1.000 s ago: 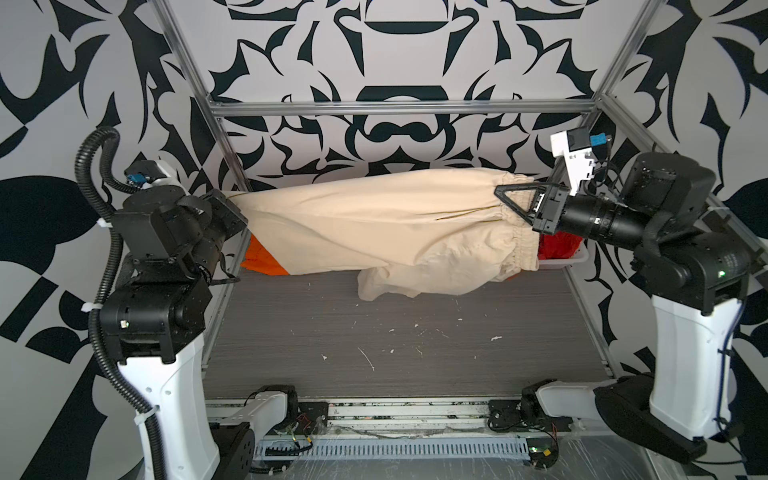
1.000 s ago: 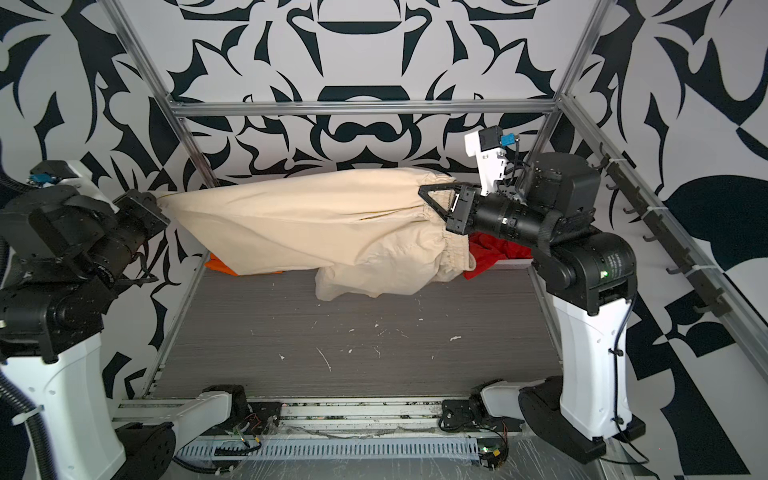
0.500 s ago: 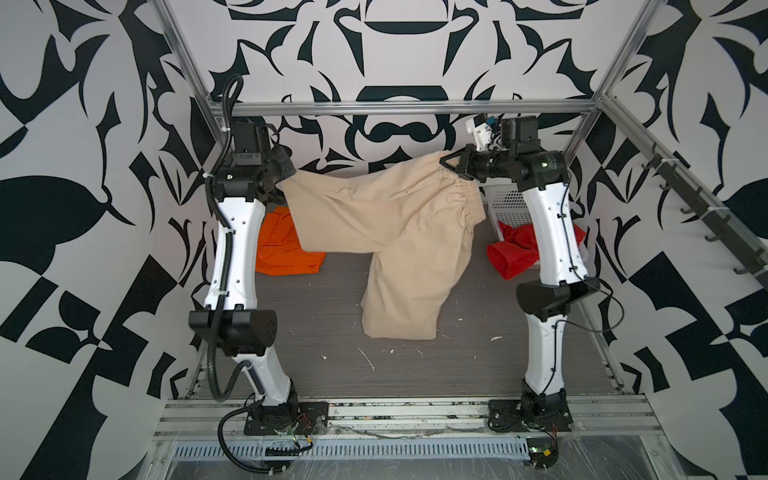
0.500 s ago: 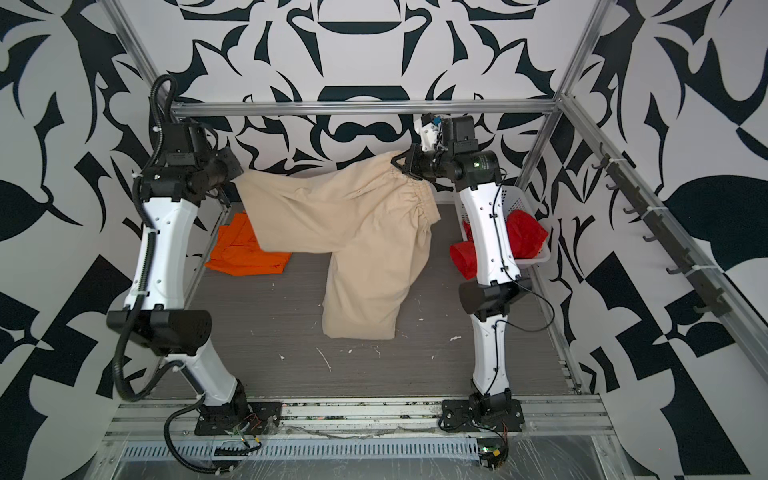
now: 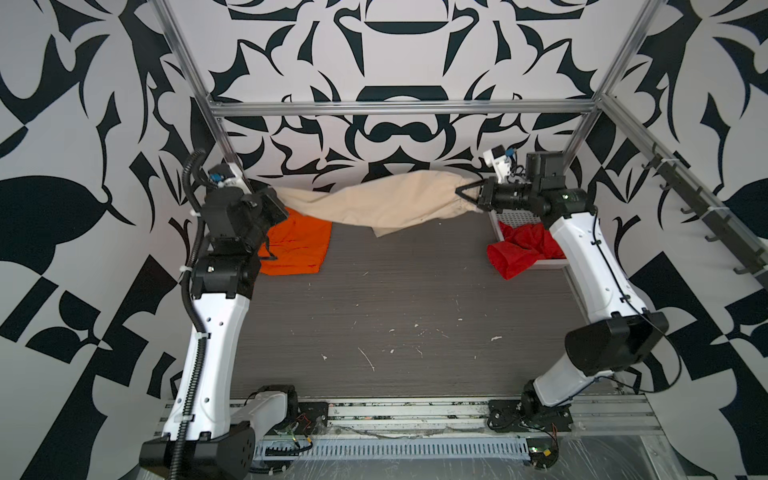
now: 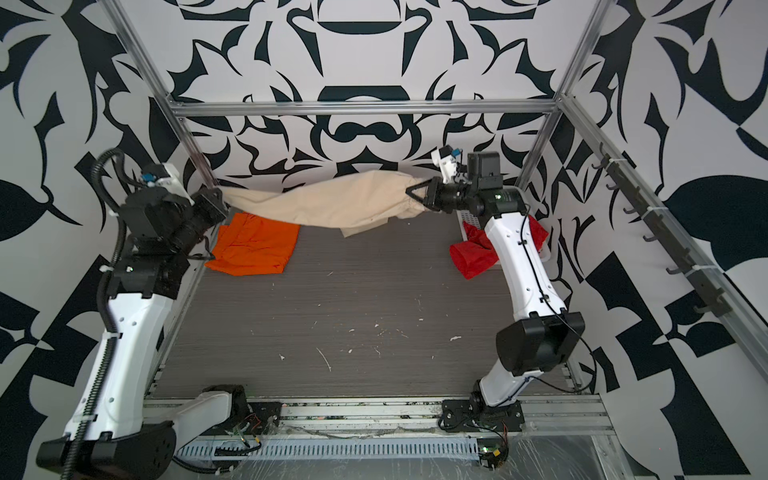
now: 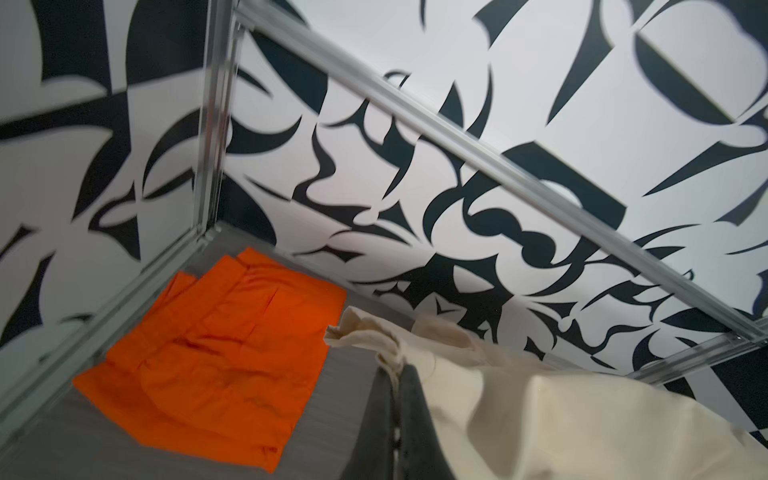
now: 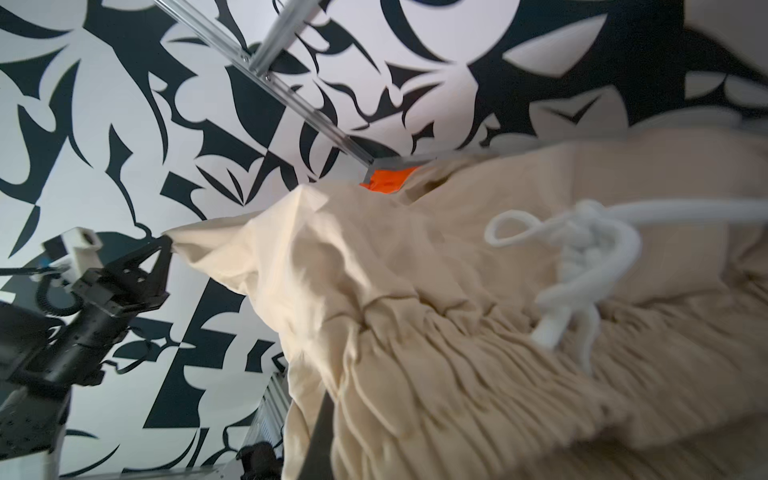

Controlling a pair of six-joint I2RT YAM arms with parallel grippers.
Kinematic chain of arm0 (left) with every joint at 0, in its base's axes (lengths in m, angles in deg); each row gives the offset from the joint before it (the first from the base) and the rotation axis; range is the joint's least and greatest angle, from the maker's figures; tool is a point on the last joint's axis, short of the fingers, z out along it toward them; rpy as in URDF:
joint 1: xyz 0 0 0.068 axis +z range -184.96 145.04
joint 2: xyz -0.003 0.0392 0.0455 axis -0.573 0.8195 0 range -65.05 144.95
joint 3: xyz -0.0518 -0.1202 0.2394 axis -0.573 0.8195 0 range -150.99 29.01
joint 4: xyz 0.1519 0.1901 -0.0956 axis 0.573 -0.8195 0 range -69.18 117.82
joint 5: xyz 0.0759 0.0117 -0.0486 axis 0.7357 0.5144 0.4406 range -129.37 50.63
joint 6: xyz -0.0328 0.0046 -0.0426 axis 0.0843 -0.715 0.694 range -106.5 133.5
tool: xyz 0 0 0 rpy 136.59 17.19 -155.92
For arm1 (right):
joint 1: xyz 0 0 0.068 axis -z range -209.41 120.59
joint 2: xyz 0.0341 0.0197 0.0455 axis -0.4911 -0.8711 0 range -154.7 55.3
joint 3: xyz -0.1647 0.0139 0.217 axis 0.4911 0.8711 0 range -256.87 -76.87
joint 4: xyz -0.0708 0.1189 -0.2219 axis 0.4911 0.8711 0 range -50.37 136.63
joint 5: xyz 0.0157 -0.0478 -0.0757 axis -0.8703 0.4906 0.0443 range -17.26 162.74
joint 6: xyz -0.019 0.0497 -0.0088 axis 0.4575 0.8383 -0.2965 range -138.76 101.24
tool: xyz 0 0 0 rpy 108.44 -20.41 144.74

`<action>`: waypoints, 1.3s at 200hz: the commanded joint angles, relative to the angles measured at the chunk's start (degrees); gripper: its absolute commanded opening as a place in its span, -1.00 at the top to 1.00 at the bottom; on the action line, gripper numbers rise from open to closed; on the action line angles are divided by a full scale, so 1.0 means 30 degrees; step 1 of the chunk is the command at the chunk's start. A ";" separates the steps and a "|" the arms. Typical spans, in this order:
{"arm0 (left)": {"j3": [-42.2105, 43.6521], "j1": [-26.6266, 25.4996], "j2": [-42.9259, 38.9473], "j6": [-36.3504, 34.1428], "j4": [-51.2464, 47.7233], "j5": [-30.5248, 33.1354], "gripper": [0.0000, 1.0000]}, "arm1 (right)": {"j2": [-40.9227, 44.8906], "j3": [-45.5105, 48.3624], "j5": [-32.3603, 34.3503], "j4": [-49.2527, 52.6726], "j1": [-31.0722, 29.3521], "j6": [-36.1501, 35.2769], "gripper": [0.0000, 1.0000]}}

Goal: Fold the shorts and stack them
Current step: 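Lay the beige shorts flat on the table with both grippers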

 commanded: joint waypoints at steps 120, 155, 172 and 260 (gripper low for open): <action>1.0729 -0.1954 -0.1157 0.9162 -1.0139 0.0828 0.31 | 0.5286 1.8655 0.5220 0.3261 -0.0165 0.1925 0.39; 0.9384 -0.2175 -0.2909 0.8862 -0.9454 0.0090 -0.10 | 0.7578 1.4357 0.9914 0.8361 -0.0217 0.1238 0.00; 0.8502 -0.2309 -0.2192 0.8077 -0.7590 -0.0782 -0.06 | 0.7751 1.2085 1.1157 0.9036 -0.0847 0.1359 0.01; 0.9320 -0.4511 0.5911 0.8679 -0.0600 -0.2765 0.05 | 0.4591 1.7465 0.9351 -0.2715 -0.6681 0.6551 0.14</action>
